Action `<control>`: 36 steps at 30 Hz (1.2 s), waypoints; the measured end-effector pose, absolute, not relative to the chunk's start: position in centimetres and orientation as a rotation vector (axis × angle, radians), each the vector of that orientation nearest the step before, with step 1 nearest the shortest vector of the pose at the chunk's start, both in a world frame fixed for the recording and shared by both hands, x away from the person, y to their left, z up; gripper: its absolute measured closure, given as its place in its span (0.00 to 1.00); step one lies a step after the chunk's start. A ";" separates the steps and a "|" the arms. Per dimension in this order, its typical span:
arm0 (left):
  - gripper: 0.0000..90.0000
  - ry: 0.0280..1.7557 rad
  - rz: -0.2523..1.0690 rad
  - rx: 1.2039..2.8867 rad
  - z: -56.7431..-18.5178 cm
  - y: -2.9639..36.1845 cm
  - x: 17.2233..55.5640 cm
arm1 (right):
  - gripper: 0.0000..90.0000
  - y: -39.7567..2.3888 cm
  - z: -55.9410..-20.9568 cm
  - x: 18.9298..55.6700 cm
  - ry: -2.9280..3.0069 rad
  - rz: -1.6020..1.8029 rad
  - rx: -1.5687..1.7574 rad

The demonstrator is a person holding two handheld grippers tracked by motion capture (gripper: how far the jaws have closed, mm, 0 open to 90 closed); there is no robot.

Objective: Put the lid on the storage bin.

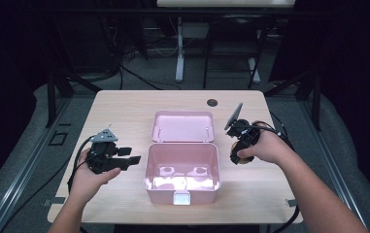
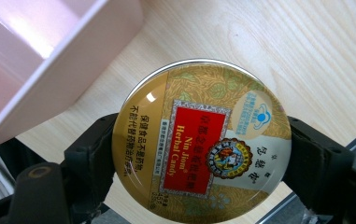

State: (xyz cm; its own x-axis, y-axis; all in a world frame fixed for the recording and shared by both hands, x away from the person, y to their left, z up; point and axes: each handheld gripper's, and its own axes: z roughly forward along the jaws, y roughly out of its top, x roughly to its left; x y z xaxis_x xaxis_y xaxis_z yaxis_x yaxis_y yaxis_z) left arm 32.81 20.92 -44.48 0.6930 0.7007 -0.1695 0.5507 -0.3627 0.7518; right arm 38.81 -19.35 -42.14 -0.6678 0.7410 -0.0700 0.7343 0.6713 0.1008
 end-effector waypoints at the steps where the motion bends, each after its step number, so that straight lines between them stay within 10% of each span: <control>1: 0.52 0.957 0.226 2.061 -44.5 20.9 32.8 | 0.22 -19.2 -42.0 38.7 2.778 0.096 1.216; 36: 0.52 0.954 0.227 2.060 -44.6 20.8 32.8 | 0.22 -15.9 -40.2 36.7 2.966 0.135 0.536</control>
State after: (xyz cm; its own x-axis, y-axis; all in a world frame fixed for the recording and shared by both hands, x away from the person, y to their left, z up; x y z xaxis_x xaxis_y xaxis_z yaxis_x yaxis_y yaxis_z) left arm 32.81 20.77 -44.57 0.6950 0.6991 -0.1683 0.5483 -0.3638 0.7530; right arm 36.69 -15.89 -40.19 -0.9294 0.3536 -0.1058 0.3425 0.9331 0.1095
